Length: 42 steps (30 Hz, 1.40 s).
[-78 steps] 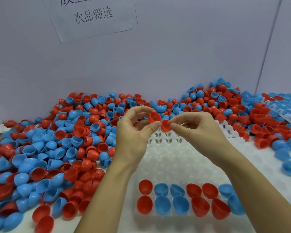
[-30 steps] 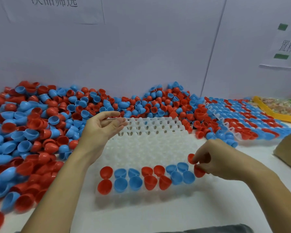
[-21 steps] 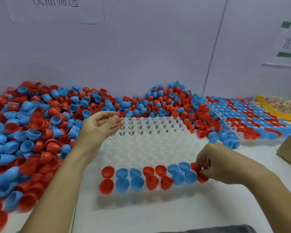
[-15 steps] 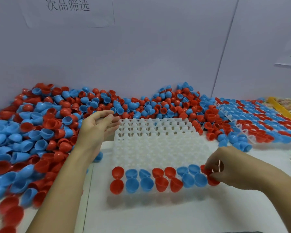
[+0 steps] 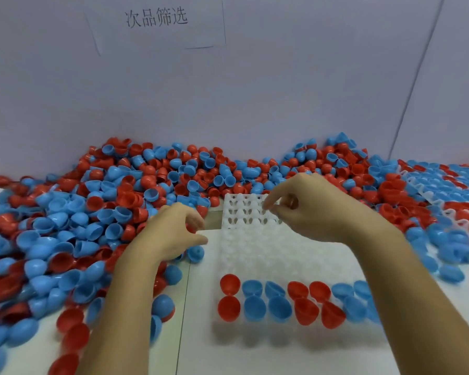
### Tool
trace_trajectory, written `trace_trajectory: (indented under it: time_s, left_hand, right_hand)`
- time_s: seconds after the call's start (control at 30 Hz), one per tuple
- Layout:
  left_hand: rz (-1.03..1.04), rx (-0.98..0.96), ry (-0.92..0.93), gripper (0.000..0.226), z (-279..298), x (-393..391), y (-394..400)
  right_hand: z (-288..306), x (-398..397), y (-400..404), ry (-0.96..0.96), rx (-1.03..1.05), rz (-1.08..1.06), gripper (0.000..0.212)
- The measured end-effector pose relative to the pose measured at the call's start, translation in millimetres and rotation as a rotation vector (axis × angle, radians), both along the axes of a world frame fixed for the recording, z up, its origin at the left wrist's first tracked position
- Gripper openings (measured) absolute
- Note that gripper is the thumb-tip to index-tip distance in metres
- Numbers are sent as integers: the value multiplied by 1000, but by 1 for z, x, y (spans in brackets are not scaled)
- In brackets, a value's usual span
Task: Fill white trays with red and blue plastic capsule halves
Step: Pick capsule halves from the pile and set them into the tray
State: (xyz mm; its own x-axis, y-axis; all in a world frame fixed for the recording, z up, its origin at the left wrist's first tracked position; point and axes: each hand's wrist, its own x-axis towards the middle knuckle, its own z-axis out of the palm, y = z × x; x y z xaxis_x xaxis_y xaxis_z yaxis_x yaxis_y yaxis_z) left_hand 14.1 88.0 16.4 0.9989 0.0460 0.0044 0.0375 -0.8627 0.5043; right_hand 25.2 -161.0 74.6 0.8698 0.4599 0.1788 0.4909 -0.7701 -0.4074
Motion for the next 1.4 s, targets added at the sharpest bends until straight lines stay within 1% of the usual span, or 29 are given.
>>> trace_trajectory:
  time_s: [0.1, 0.17, 0.23, 0.3, 0.37, 0.47, 0.5, 0.53, 0.6, 0.63, 0.67, 0.77, 0.87, 1.0, 1.1, 1.23, 1.4]
  left_hand:
    - [21, 143, 122, 28, -6, -1, -2]
    - [26, 206, 159, 26, -11, 1, -4]
    - [27, 254, 161, 16, -14, 4, -6]
    - [31, 227, 110, 17, -15, 7, -9]
    - [40, 71, 10, 17, -12, 10, -9]
    - [99, -273, -174, 10, -7, 12, -15]
    - [133, -415, -218, 9, -6, 13, -19]
    - [171, -593, -232, 9, -4, 14, -25]
    - [213, -968, -172, 10, 1, 13, -38]
    - [205, -1076, -145, 11, 3, 13, -44]
    - [184, -1120, -126, 12, 3, 13, -50]
    - [119, -1149, -97, 16, 3, 12, -63]
    - [121, -1151, -91, 18, 3, 10, -67]
    - [169, -1028, -131, 16, 4, 10, -67]
    - [188, -970, -113, 17, 0, 11, -68]
    - [110, -1071, 18, 23, 2, 12, -71]
    - [14, -1061, 90, 28, 1, 12, -75]
  right_hand:
    - [-23, 3, 29, 6, 97, 49, 24]
    - [-37, 3, 32, 26, 134, 58, 25]
    - [-45, 5, 29, 38, 164, 58, 26]
    - [-49, 9, 23, 12, 216, 35, 27]
    - [-50, 13, 20, -27, 299, -2, 26]
    - [-53, 13, 21, -69, 437, -28, 23]
    - [-54, 13, 23, -77, 470, -27, 21]
    - [-55, 12, 24, -84, 495, -21, 20]
    - [-57, 9, 29, -95, 528, 10, 20]
    - [-57, 7, 32, -101, 538, 32, 22]
    - [-58, 6, 35, -112, 541, 54, 22]
    - [-61, 4, 39, -163, 494, 58, 24]
    - [-61, 3, 40, -240, 422, 1, 27]
    - [-61, 1, 44, -328, 363, 10, 34]
    - [-66, 2, 44, -280, 347, -7, 31]
    - [-67, 5, 39, -262, 345, -51, 27]
    - [-58, 5, 30, -245, 258, -54, 25]
